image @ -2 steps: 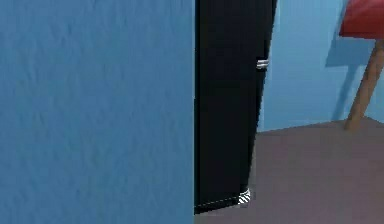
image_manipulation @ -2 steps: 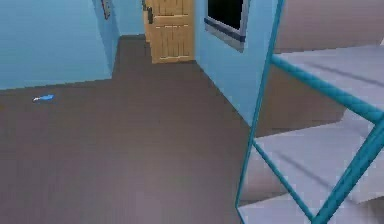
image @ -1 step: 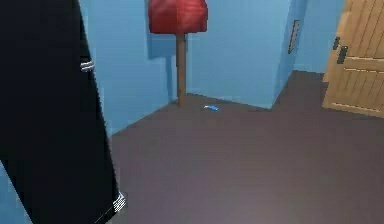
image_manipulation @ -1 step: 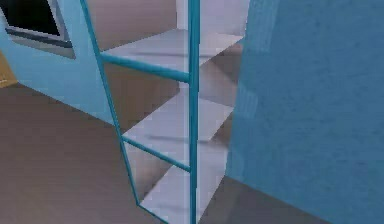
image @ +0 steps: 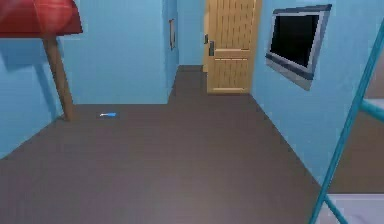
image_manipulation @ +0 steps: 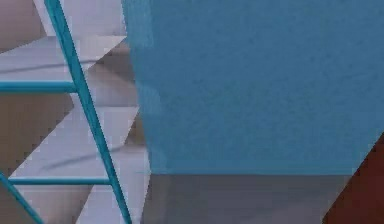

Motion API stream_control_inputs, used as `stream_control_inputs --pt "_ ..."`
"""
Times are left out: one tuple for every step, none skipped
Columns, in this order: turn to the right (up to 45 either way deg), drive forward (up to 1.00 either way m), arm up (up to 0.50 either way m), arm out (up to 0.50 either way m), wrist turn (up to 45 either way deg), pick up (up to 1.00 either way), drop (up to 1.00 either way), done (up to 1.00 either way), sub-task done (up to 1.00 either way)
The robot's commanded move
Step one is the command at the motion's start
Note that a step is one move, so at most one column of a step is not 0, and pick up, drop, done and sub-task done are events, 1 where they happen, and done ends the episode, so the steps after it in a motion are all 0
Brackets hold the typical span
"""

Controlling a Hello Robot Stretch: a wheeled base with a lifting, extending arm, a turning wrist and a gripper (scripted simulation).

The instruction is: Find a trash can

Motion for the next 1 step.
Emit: stream_control_inputs --pt "0.0 1.00 0.00 0.00 0.0 0.00 0.00 0.00 0.00"
